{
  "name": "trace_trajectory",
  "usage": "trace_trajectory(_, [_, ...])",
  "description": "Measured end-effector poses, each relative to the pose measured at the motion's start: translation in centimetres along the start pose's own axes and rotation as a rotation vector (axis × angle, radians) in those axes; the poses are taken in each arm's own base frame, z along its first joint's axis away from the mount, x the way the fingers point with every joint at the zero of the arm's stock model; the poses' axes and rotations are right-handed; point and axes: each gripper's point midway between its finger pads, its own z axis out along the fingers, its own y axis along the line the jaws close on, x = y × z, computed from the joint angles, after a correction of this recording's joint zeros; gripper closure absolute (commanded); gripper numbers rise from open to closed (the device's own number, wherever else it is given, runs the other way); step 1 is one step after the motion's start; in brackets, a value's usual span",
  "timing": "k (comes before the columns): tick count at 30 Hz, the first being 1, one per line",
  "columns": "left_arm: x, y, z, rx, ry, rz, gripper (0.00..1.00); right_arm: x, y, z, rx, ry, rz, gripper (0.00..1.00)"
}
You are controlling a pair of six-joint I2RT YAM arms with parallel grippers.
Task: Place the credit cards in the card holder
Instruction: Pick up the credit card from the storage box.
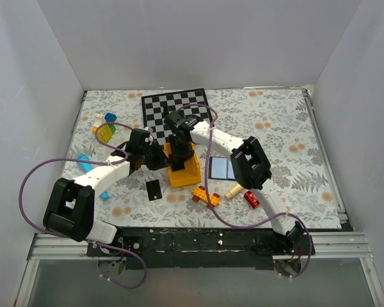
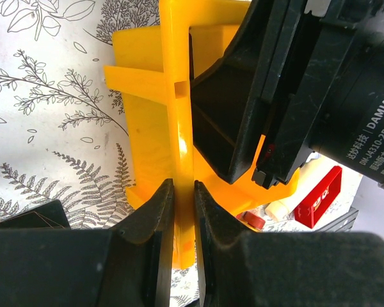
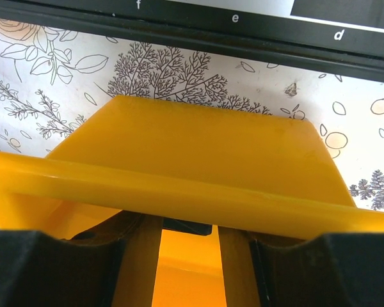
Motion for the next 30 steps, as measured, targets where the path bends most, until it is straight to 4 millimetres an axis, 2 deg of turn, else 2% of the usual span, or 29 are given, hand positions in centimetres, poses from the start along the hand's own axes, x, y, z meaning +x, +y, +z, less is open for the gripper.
trace_trajectory(30, [0.28, 0.10, 0.24, -0.003, 0.012, 0.004, 1.00, -0.12, 0.28, -0.41, -0.046, -0.028, -0.020, 0.53])
